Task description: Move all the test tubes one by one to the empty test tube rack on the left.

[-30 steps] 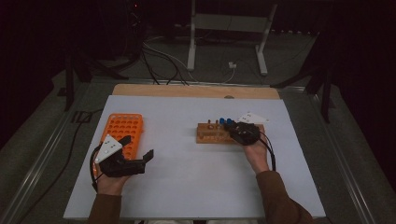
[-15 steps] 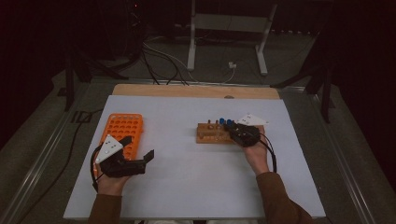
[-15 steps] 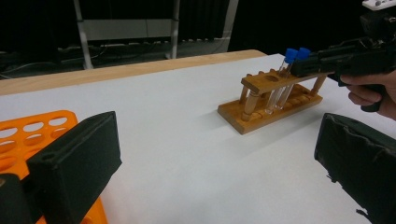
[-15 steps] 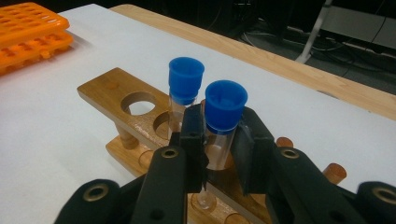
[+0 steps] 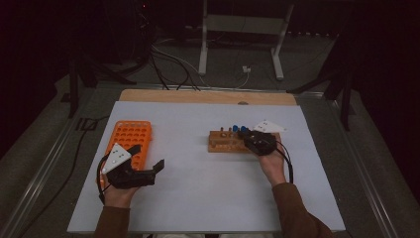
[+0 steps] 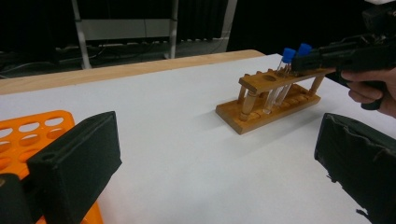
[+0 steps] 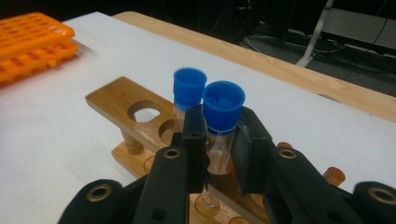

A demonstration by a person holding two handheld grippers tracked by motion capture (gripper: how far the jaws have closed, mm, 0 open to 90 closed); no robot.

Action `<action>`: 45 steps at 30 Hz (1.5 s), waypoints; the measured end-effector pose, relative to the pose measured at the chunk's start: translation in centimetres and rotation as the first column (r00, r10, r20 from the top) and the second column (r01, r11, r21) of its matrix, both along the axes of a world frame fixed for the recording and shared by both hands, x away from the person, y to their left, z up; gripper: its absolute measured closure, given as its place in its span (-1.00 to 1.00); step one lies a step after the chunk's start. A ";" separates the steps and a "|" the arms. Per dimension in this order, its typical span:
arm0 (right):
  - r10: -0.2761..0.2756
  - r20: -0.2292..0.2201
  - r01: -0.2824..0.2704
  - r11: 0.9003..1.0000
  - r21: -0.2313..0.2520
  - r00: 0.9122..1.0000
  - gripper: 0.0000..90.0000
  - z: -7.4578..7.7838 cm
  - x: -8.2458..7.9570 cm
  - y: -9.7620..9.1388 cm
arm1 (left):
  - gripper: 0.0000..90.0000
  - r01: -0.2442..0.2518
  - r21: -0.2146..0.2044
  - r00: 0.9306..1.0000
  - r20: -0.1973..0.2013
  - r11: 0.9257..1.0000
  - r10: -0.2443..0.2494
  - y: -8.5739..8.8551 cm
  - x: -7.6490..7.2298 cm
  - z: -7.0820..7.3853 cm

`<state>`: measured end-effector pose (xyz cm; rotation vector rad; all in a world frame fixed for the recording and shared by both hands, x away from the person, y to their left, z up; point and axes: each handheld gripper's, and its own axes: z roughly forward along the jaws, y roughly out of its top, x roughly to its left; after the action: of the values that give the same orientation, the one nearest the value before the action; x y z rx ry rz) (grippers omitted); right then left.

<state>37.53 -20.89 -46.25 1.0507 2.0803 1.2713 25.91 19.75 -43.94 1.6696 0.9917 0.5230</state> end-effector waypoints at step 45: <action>0.143 -0.003 -0.142 0.986 0.084 0.990 0.71 6.3 -3.1 1.3 | -0.88 0.080 0.048 0.996 0.044 0.996 -0.082 -8.4 1.6 0.7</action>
<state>34.41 -19.60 -40.00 0.9586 2.1580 1.4368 27.48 11.33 -43.24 1.7233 0.8806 0.5317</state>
